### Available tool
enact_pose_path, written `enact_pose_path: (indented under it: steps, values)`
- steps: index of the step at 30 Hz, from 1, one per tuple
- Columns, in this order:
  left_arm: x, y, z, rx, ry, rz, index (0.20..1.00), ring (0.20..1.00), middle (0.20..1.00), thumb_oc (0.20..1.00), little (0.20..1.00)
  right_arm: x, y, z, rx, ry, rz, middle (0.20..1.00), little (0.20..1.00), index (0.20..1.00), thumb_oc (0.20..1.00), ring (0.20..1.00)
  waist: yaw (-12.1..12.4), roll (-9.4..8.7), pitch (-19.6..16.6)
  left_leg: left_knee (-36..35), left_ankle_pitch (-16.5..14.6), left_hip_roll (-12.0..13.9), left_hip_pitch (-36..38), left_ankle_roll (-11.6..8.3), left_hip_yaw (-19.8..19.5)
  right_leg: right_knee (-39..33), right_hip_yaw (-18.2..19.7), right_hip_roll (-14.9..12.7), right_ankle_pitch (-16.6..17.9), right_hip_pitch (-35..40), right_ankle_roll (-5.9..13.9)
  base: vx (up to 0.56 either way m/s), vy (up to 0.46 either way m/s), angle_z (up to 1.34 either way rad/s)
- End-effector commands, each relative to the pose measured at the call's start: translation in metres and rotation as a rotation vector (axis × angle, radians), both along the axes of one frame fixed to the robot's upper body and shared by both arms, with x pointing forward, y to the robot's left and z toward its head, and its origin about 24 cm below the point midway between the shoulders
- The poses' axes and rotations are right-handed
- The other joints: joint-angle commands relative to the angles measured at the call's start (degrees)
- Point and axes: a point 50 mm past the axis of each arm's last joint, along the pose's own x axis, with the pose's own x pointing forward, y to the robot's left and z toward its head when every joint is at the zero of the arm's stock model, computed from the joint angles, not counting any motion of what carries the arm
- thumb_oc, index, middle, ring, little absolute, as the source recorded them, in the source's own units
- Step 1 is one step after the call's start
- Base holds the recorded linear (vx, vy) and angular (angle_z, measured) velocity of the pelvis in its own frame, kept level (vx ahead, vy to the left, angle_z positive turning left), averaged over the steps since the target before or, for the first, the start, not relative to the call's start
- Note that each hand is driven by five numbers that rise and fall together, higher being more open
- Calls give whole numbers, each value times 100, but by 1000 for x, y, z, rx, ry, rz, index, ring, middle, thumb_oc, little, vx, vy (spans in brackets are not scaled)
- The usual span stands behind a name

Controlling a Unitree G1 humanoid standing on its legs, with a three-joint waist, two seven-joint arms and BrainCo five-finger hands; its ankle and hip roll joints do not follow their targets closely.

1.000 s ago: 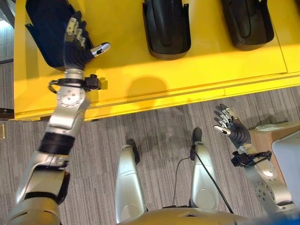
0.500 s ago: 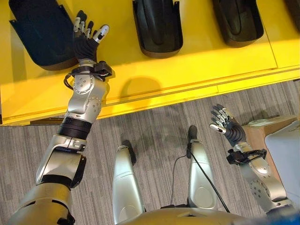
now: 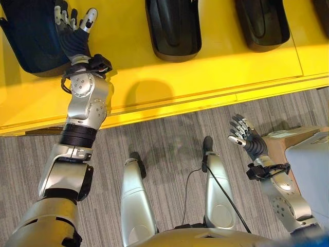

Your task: Move parts from the plastic box to the shelf.

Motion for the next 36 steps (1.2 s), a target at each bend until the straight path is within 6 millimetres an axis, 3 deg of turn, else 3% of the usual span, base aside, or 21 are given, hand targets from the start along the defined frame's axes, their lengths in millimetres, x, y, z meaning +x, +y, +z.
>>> enact_pose_path:
  steps: [1, 11, 36]
  values:
    - [-19, -8, 59, 158, -240, 33, 1000, 1000, 1000, 1000, 1000, 5, -10, 28, -6, -146, -8, 1000, 1000, 1000, 1000, 1000, 3, 152, -98, -404, 245, -130, 197, 108, 85, 1248, 52, -67, -995, 18, -296, 0, 0, 0]
    - [-28, -7, 76, 296, -296, 138, 1000, 1000, 1000, 1000, 1000, 3, -14, 30, -16, -157, 2, 1000, 1000, 1000, 1000, 1000, 13, 154, -122, -399, 223, -120, 172, 115, 87, 1265, 55, -65, -1004, -21, -285, 5, -1, 1]
    - [-35, 54, 45, 179, -158, 352, 1000, 1000, 1000, 1000, 1000, 3, -16, 27, -15, -137, -8, 1000, 1000, 1000, 1000, 1000, 107, 114, -86, -255, 173, -138, 24, 133, 44, 1385, 24, -82, -1056, -97, -310, 1, 1, 0]
